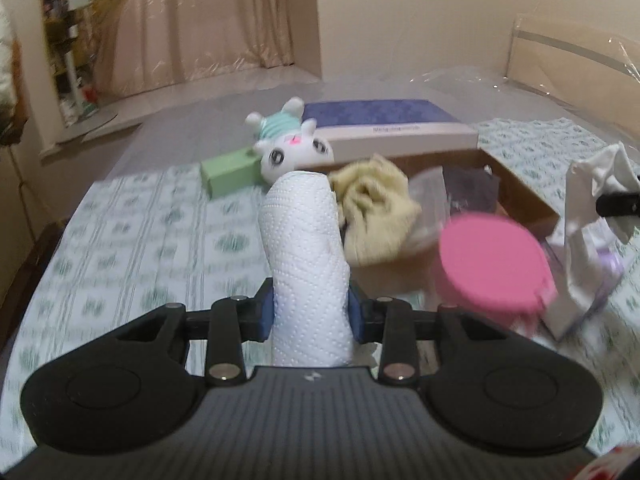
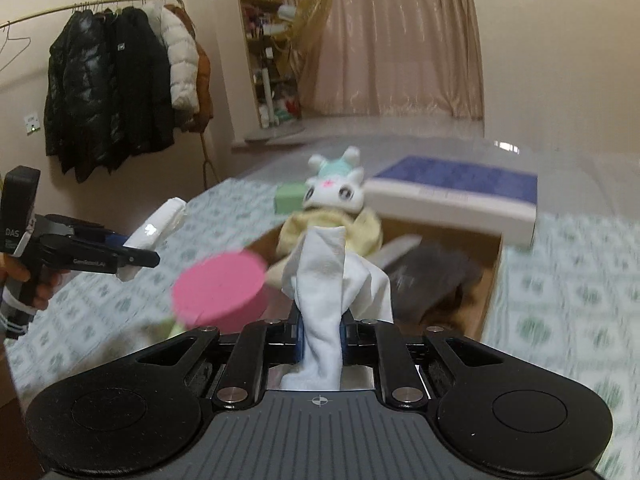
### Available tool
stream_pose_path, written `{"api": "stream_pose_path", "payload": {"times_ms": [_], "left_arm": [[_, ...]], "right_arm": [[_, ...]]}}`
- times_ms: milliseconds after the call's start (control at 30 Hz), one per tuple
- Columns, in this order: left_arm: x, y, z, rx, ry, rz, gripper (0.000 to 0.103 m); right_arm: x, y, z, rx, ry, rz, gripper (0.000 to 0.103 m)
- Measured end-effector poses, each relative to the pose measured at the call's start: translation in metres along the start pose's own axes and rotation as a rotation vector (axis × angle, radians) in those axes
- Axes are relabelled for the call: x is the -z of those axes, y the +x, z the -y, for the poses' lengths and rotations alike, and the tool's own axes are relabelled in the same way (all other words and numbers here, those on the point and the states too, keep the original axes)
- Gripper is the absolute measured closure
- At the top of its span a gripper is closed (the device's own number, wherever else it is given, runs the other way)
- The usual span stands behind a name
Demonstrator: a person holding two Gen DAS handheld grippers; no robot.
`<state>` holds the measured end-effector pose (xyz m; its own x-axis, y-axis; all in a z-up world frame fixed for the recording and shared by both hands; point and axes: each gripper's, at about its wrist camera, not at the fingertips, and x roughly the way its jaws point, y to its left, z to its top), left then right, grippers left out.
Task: Organize soft objects
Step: 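Carry the white towel with the left tool while the right tool carries the white cloth to the box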
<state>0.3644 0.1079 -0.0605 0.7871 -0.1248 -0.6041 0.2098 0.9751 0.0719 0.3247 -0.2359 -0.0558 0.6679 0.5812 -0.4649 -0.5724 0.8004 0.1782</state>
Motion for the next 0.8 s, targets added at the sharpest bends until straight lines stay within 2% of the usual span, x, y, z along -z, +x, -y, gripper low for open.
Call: {"api": "stream_pose_path", "payload": {"times_ms": [300, 500, 600, 800], "left_arm": [[-0.076, 0.059, 0.018, 0.075, 0.109, 0.035, 0.070], [-0.099, 0.094, 0.045, 0.136, 0.194, 0.032, 0.069], [-0.101, 0.112, 0.058, 0.173, 0.226, 0.012, 0.069], [-0.100, 0.145, 0.072, 0.197, 0.266, -0.040, 0.069]], "right_arm": [[-0.063, 0.034, 0.047, 0.044, -0.028, 0.081, 0.088], [-0.082, 0.050, 0.072, 0.067, -0.021, 0.113, 0.088], [-0.081, 0.062, 0.081, 0.061, -0.016, 0.081, 0.088], [-0.066, 0.099, 0.098, 0.060, 0.007, -0.045, 0.087]]}}
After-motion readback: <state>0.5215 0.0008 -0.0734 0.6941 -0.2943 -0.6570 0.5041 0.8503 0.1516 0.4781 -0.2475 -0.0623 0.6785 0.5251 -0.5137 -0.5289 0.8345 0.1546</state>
